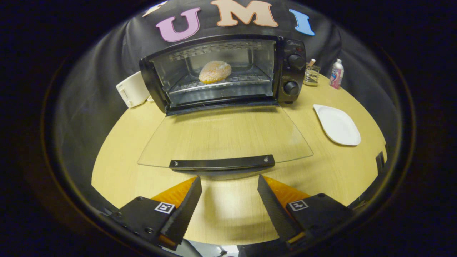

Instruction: Open the toaster oven, put the food inside, and close the toaster oven door.

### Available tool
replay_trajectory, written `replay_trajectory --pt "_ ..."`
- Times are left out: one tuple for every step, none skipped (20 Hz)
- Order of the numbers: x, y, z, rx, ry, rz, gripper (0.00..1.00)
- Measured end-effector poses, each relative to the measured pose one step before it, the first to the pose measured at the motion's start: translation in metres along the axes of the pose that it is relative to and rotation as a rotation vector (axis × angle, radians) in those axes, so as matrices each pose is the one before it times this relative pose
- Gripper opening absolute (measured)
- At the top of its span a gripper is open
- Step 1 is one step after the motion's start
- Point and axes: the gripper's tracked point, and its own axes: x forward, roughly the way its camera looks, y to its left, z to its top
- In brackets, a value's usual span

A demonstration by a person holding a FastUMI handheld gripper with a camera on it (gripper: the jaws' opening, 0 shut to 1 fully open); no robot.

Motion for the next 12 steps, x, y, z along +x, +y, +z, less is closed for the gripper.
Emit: replay_trajectory --pt "-0.00189 0.00033 0.00475 0.01459 -0.01103 -0.00493 0.99" --pt "-0.00569 0.00077 0.00391 0.00243 -0.0146 -0.001 1.0" --pt "-0.00206 0.00163 0.00859 0.00861 -0.02479 0.00166 1.0" --pt "-0.00232 0.00282 0.00573 0.00902 -0.01077 0.00206 1.0" --pt "-0.00235 0.00255 0.0097 0.00735 -0.01977 0.00505 1.0" --pt "0.00029 0.00255 0.0117 0.00252 -0.02356 0.00721 1.0" --pt "-0.00088 0.00172 0.01273 -0.00339 -0.02232 0.00391 1.0" --pt "0.00073 0.00119 0.01238 -0.00571 -0.02485 0.00261 1.0" --pt "0.00248 0.00126 0.01249 -0.00538 -0.02104 -0.00033 1.0" --pt "0.00185 0.00125 0.01147 -0.0015 -0.01766 0.00151 1.0" --pt "0.00194 0.00197 0.00919 0.00334 -0.01624 0.00161 1.0" --pt "0.00311 0.00184 0.01055 0.00554 -0.0172 0.00038 1.0"
